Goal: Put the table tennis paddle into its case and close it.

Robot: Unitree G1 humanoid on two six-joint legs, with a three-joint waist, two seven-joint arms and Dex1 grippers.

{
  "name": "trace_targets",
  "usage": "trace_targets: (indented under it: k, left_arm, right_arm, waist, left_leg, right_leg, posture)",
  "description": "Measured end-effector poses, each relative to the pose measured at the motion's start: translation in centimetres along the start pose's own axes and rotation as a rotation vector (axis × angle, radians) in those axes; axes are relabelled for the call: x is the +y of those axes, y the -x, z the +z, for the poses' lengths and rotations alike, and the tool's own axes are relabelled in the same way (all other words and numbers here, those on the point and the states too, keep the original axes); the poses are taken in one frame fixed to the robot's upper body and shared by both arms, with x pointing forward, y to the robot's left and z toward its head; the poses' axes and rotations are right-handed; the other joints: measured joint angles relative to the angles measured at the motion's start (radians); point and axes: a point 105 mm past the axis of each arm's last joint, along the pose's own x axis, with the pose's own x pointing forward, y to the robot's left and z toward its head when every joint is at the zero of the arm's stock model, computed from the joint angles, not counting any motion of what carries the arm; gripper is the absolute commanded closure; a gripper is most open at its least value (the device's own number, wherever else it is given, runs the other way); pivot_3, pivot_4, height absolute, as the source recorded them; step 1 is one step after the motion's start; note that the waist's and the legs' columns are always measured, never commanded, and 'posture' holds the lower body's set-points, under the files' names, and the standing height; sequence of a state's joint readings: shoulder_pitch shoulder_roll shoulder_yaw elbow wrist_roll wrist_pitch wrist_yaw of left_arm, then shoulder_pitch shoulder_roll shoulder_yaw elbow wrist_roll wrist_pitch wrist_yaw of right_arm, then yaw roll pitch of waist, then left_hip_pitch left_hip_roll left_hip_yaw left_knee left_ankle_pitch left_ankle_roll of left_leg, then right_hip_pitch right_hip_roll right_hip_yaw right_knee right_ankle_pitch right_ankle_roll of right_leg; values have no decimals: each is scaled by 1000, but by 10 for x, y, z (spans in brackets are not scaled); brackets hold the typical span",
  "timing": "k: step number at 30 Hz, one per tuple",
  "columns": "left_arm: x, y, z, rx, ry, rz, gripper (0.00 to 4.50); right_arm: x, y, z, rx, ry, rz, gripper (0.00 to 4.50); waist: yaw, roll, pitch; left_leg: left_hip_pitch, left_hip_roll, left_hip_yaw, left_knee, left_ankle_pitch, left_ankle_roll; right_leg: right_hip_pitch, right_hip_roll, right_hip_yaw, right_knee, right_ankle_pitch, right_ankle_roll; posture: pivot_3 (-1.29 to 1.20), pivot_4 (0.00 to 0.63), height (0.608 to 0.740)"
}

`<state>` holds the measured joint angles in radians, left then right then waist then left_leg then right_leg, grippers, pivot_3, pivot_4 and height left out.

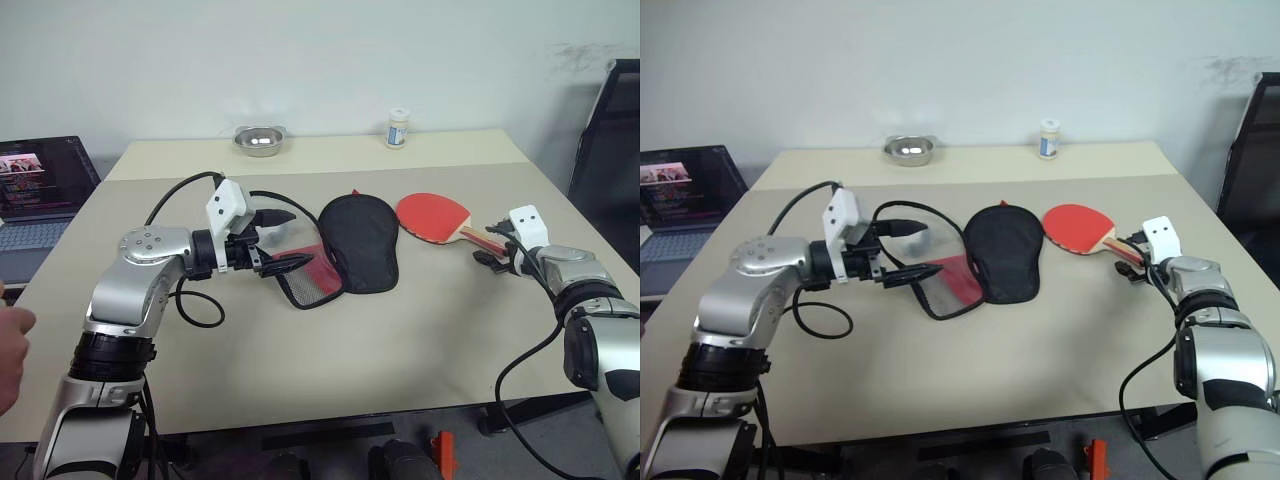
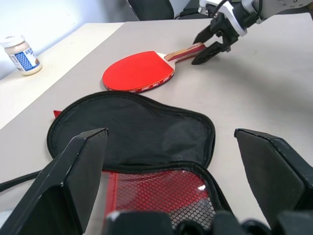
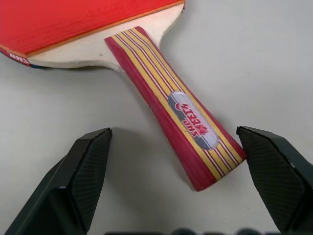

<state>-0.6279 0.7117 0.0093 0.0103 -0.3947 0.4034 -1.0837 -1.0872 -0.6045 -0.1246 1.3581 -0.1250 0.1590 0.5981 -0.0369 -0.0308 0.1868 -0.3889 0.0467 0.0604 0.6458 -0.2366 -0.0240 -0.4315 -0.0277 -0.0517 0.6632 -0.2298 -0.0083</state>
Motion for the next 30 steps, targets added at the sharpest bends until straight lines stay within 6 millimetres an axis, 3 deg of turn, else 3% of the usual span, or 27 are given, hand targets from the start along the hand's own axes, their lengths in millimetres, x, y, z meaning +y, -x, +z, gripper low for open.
trace_targets:
  k: [14,24,27,30]
  left_arm:
    - [5,1,0,-16,-4,15,0]
    - [6,-2,-2,-30,11,17,0]
    - [6,-2,-2,-31,11,17,0]
    - [6,-2,-2,-30,10,19,0]
  right_arm:
    - [23,10,4,15,27,288,23]
    - [37,-15,12,-48,96,108,23]
    - [40,-19,13,-54,98,78,621]
    - [37,-19,13,-55,104,39,1528]
  waist:
    - [-23,0,0]
    - [-25,0,0]
    - [-25,-1,-1]
    - [-22,-1,-1]
  left_leg:
    - [6,3,1,-2,-1,0]
    - [7,2,5,-1,-1,-1]
    - [8,2,5,-1,-1,-1]
    - [8,2,5,-1,-1,-1]
  right_leg:
    - [0,6,6,1,0,0]
    - [0,6,9,2,0,-1]
    - [1,5,11,2,1,-1]
    - [2,6,11,2,1,-1]
  posture:
    - [0,150,740]
    - [0,150,740]
    - [0,150,740]
    - [0,150,740]
